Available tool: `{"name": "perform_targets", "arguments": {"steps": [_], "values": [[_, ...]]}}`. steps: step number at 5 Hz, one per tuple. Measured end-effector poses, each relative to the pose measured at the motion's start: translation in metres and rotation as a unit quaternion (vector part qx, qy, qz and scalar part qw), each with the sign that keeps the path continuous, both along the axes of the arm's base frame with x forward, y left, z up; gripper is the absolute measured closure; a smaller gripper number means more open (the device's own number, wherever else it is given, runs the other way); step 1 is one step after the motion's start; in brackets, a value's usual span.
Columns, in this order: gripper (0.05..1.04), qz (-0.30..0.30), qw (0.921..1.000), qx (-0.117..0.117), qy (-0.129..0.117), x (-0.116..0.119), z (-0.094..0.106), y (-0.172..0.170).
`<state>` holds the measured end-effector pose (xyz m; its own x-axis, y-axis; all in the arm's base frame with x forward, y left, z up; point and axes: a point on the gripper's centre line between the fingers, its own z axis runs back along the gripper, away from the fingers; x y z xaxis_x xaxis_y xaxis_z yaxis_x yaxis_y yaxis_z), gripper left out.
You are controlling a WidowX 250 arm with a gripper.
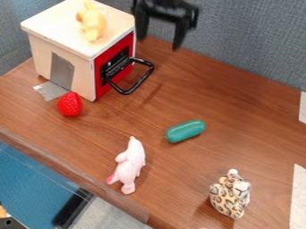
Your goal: Put the yellow object on the upper part of the table from the top of the drawer
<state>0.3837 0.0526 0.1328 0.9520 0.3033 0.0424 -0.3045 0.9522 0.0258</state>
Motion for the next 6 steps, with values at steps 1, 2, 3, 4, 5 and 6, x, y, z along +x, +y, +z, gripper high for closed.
{"name": "perform_targets", "arguments": {"steps": [1,2,3,4,5,6], "values": [[0.083,0.032,0.9994,-0.002,-0.013,-0.005,0.019,0.029],[0.083,0.050,0.9986,-0.003,-0.016,-0.011,0.024,0.048],[0.083,0.085,0.9960,0.013,-0.023,-0.017,0.027,0.074],[0.083,0.098,0.9947,0.027,-0.017,-0.009,0.024,0.085],[0.083,0.114,0.9929,0.034,-0.009,-0.010,0.016,0.094],[0.084,0.130,0.9894,0.049,0.042,-0.007,-0.019,0.104]]}}
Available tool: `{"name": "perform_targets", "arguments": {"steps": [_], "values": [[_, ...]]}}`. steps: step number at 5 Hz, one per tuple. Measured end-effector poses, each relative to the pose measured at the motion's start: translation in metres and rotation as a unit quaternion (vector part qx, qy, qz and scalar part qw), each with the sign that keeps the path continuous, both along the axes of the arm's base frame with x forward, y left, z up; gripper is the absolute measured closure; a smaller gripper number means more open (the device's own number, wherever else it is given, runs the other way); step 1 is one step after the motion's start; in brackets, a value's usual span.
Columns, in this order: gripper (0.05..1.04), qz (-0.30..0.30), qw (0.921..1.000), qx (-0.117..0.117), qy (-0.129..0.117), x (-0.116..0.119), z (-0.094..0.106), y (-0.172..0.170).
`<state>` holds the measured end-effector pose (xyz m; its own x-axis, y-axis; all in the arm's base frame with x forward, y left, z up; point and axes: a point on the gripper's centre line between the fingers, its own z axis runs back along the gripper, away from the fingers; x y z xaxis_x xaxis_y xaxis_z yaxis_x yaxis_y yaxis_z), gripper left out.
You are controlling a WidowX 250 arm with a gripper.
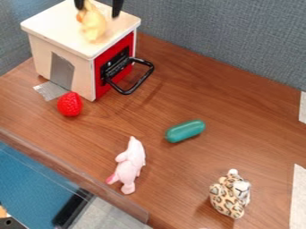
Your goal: Put the yellow object on the upper part of the table from the top of the drawer
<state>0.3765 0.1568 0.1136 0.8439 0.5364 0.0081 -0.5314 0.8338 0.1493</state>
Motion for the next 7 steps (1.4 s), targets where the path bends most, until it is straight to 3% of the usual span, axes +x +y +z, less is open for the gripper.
{"name": "perform_targets", "arguments": {"steps": [1,3,4,6,7], "values": [[0.125,-0.005,0.9999,0.003,0.012,0.005,-0.004,0.003],[0.626,-0.012,0.9999,-0.007,0.003,0.010,-0.009,-0.006],[0.704,-0.040,0.9988,-0.023,-0.015,0.020,0.000,-0.034],[0.716,-0.126,0.9904,-0.033,-0.048,0.049,0.025,-0.120],[0.716,-0.147,0.9879,-0.045,-0.016,0.067,-0.022,-0.156]]}}
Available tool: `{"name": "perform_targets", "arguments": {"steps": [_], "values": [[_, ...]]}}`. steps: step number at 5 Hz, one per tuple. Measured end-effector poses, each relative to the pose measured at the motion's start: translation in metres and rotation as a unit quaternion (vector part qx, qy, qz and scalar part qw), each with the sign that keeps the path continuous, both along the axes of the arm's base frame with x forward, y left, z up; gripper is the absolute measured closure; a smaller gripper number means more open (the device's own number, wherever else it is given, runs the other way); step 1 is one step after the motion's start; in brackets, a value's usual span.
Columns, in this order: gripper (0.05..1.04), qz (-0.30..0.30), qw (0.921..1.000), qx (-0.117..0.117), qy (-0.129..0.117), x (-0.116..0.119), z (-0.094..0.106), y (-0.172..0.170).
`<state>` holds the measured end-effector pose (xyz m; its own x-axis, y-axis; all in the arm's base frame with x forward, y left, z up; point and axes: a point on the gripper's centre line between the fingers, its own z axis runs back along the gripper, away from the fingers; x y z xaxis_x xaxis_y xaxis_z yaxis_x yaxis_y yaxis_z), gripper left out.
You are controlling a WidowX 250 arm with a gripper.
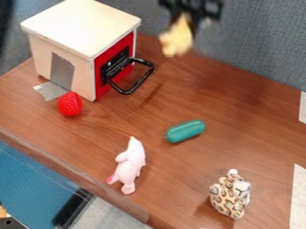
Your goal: Put the yellow object on the upper part of the table from the top of the drawer
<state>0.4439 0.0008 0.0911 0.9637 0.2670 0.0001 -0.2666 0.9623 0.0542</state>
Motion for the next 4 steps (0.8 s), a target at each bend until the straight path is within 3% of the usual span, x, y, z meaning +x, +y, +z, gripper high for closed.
{"name": "perform_targets", "arguments": {"steps": [2,3,4], "values": [[0.716,0.009,0.9995,0.023,-0.021,0.042,-0.061,-0.024],[0.647,0.010,0.9991,0.038,-0.014,0.051,-0.072,-0.024],[0.345,0.007,0.9988,0.048,-0.001,0.051,-0.076,-0.022]]}}
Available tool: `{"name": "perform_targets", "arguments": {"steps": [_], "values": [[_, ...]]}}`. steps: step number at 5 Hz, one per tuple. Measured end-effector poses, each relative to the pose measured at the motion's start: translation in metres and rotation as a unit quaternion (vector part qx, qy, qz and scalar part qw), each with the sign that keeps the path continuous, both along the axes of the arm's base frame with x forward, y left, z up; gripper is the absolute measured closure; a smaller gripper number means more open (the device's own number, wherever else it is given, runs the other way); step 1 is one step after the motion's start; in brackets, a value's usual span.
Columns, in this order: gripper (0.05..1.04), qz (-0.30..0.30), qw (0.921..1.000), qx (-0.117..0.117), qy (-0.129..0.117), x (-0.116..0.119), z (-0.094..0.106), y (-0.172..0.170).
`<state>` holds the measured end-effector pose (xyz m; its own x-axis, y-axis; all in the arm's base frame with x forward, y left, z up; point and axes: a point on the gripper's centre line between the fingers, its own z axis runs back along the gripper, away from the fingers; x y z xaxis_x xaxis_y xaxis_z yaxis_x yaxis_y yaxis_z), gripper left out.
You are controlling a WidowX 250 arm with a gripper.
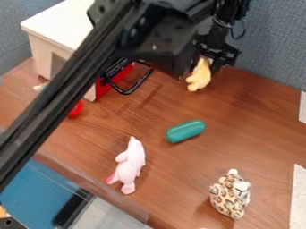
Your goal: Put the yellow object on the upper part of the table from the top of the drawer
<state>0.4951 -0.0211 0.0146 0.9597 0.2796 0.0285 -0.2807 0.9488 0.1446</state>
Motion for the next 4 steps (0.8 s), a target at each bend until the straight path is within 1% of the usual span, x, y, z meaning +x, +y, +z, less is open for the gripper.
{"name": "perform_targets", "arguments": {"steps": [1,2,3,4], "values": [[0.102,-0.008,0.9999,0.001,0.014,-0.009,-0.008,0.000],[0.081,-0.017,0.9995,-0.016,-0.023,-0.017,0.028,-0.003],[0.083,-0.024,0.9981,-0.023,-0.052,-0.037,0.055,-0.003],[0.083,-0.039,0.9970,-0.036,-0.056,-0.056,0.064,-0.005]]}}
